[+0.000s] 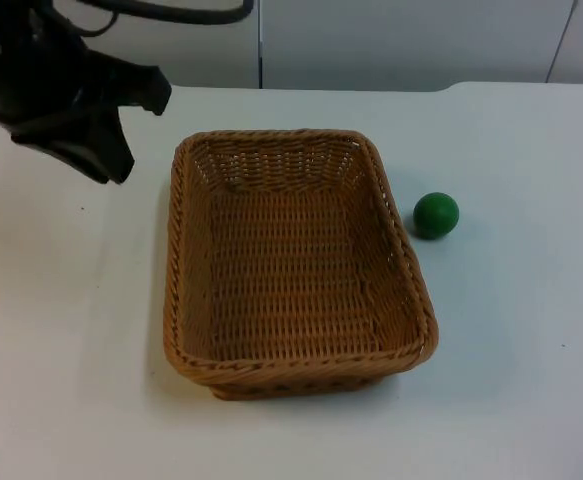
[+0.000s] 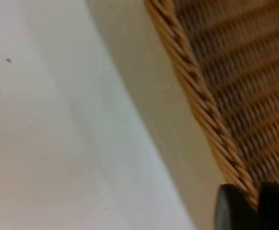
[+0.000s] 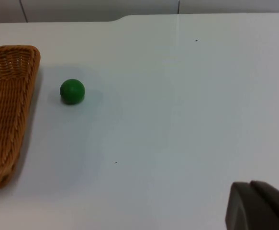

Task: Pick up the basket with the left hand and place the ball into the basket with the right hand.

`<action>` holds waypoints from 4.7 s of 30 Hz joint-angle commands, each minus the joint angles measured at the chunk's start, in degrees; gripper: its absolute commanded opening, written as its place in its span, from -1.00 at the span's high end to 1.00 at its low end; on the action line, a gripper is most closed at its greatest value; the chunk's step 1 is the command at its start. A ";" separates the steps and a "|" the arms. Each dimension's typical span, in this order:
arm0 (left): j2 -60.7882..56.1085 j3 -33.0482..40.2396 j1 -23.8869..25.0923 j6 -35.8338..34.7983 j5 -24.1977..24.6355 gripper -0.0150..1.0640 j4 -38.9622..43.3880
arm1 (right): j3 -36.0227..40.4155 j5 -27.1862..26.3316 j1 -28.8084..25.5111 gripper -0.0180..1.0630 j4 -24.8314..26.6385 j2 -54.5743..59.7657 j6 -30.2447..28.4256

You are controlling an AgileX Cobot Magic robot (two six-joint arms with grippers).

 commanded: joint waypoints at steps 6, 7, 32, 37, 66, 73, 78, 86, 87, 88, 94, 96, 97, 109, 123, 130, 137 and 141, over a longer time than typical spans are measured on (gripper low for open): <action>3.09 -2.84 -0.43 -8.01 -3.96 -0.11 -0.19 | 0.40 -0.53 -0.20 0.97 0.29 -0.23 -0.05; 3.53 -2.84 -0.43 -8.18 -4.74 -0.13 -0.31 | 0.40 -0.53 -0.20 0.97 0.29 -0.23 -0.05; 13.57 -4.72 -0.43 -3.98 -3.10 -0.14 -9.69 | 0.40 -0.53 -0.20 0.97 0.29 -0.23 -0.05; 14.34 -4.72 -0.43 -2.78 -3.96 -0.14 -11.48 | 0.40 -0.53 -0.20 0.97 0.29 -0.23 -0.05; 18.64 -4.93 -0.22 -1.66 -12.28 0.97 -14.98 | 0.40 -0.53 -0.20 0.97 0.29 -0.23 -0.05; 16.71 -4.93 2.56 -1.64 -9.60 0.97 -16.23 | 0.40 -0.53 -0.20 0.97 0.29 -0.23 -0.05; 11.54 -4.93 4.28 -1.64 -8.38 0.97 -16.23 | 0.40 -0.53 -0.20 0.97 0.29 -0.23 -0.05; 5.94 -4.93 4.26 -1.64 -7.09 0.97 -16.23 | 0.40 -0.53 -0.20 0.97 0.29 -0.23 -0.05; 5.84 -4.93 4.26 -1.64 -6.92 0.97 -16.36 | 0.40 -0.53 -0.20 0.97 0.29 -0.23 -0.05; 5.84 -4.93 4.26 -1.64 -6.63 0.97 -16.37 | 0.40 -0.53 -0.20 0.97 0.29 -0.23 -0.05; 5.84 -4.93 5.17 -1.46 -6.50 0.97 -16.73 | 0.40 -0.53 -0.20 0.97 0.29 -0.23 -0.05; 5.84 -4.93 6.03 -1.46 -6.50 0.97 -16.73 | 0.40 -0.53 -0.20 0.97 0.29 -0.23 -0.05; 5.84 -4.93 6.35 -1.46 -6.37 0.97 -16.97 | 0.40 -0.53 -0.20 0.97 0.29 -0.23 -0.05; 6.10 -4.93 7.20 3.62 -4.48 0.97 -23.03 | 0.40 -0.53 -0.20 0.97 0.29 -0.23 -0.05; 6.62 -4.82 7.73 4.92 -4.85 0.97 -25.50 | 0.40 -0.53 -0.20 0.97 0.29 -0.23 -0.05; 6.62 -4.82 7.73 4.92 -5.73 0.97 -25.49 | 0.40 -0.53 -0.20 0.97 0.29 -0.23 -0.05; 6.62 -4.82 7.73 4.92 -5.73 0.97 -25.49 | 0.40 -0.53 -0.20 0.97 0.29 -0.23 -0.05; 6.62 -4.82 7.73 4.92 -5.73 0.97 -25.49 | 0.40 -0.53 -0.20 0.97 0.29 -0.23 -0.05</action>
